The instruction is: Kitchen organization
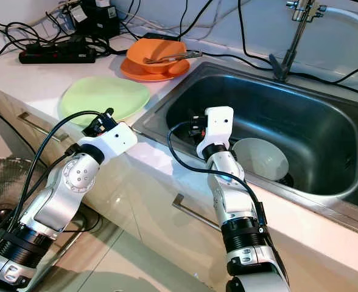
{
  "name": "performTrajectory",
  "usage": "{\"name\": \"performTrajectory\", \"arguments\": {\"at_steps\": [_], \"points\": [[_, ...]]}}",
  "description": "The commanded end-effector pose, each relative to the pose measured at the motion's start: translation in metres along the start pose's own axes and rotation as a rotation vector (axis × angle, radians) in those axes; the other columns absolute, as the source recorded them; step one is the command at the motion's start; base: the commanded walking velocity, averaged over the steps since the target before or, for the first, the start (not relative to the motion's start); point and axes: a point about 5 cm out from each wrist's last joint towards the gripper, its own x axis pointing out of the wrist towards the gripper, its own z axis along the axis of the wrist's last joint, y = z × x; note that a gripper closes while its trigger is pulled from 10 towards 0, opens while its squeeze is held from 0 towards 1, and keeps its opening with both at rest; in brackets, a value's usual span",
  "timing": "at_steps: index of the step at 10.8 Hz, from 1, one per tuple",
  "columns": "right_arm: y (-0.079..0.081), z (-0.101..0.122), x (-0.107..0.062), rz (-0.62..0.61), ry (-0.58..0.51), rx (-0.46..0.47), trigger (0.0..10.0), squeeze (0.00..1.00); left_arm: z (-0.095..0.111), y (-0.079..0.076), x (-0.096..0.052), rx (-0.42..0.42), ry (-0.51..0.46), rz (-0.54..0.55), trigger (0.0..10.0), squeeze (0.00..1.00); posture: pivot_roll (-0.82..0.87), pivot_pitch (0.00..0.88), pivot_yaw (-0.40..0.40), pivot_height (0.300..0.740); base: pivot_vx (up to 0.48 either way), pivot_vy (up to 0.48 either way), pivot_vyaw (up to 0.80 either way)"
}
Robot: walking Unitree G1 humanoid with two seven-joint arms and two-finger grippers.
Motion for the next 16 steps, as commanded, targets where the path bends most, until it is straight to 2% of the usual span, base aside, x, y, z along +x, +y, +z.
{"name": "performTrajectory", "arguments": {"at_steps": [1,2,3,5,7,8,10,12,14,15,16], "points": [[0.001,0.002,-0.001,0.000,-0.003,0.001,10.0,0.00,0.001,0.002,0.001,0.015,0.001,0.006,10.0,0.00,0.19,0.073,0.007,0.740,0.000,0.000,0.00],[0.001,0.006,0.000,0.000,-0.004,-0.022,10.0,0.00,-0.013,0.014,0.003,-0.052,0.019,0.080,10.0,0.00,0.18,0.060,0.012,0.740,0.000,0.000,0.00],[0.002,0.007,0.001,0.001,-0.011,-0.036,10.0,0.00,-0.014,0.016,0.003,-0.118,0.002,0.130,10.0,0.00,0.18,0.057,0.011,0.740,0.000,0.000,0.00],[0.001,0.006,0.000,0.000,-0.009,-0.036,10.0,0.00,-0.003,0.010,0.001,-0.173,-0.042,0.150,10.0,0.00,0.18,0.052,0.009,0.740,0.000,0.000,0.00],[0.003,0.005,0.000,0.004,-0.003,-0.036,10.0,0.00,-0.006,0.006,0.002,-0.115,-0.030,0.099,10.0,0.00,0.18,0.050,0.010,0.740,0.000,0.000,0.00],[0.004,0.005,0.000,0.006,-0.001,-0.035,10.0,0.00,-0.010,0.006,0.002,-0.048,-0.004,0.059,10.0,0.00,0.19,0.054,0.009,0.740,0.000,0.000,0.00],[0.004,0.004,0.000,0.005,0.005,-0.033,10.0,0.00,-0.017,0.018,0.005,0.113,0.053,0.041,10.0,0.00,0.19,0.061,0.010,0.740,0.000,0.000,0.00],[0.004,0.004,0.000,0.002,0.008,-0.034,10.0,0.00,-0.027,0.025,0.010,0.204,0.126,0.005,10.0,0.00,0.19,0.063,0.013,0.740,0.000,0.000,0.00],[0.002,0.005,0.000,-0.002,0.005,-0.036,10.0,0.00,-0.028,0.031,0.015,0.216,0.137,-0.025,10.0,0.00,0.18,0.067,0.015,0.740,0.000,0.000,0.00],[0.001,0.006,0.000,-0.005,0.003,-0.037,10.0,0.00,-0.025,0.032,0.016,0.208,0.115,-0.026,10.0,0.00,0.18,0.067,0.015,0.740,0.000,0.000,0.00],[0.000,0.006,0.000,-0.011,0.001,-0.037,10.0,0.00,-0.011,0.030,0.018,0.168,0.046,-0.022,10.0,0.00,0.18,0.070,0.016,0.740,0.000,0.000,0.00]]}}
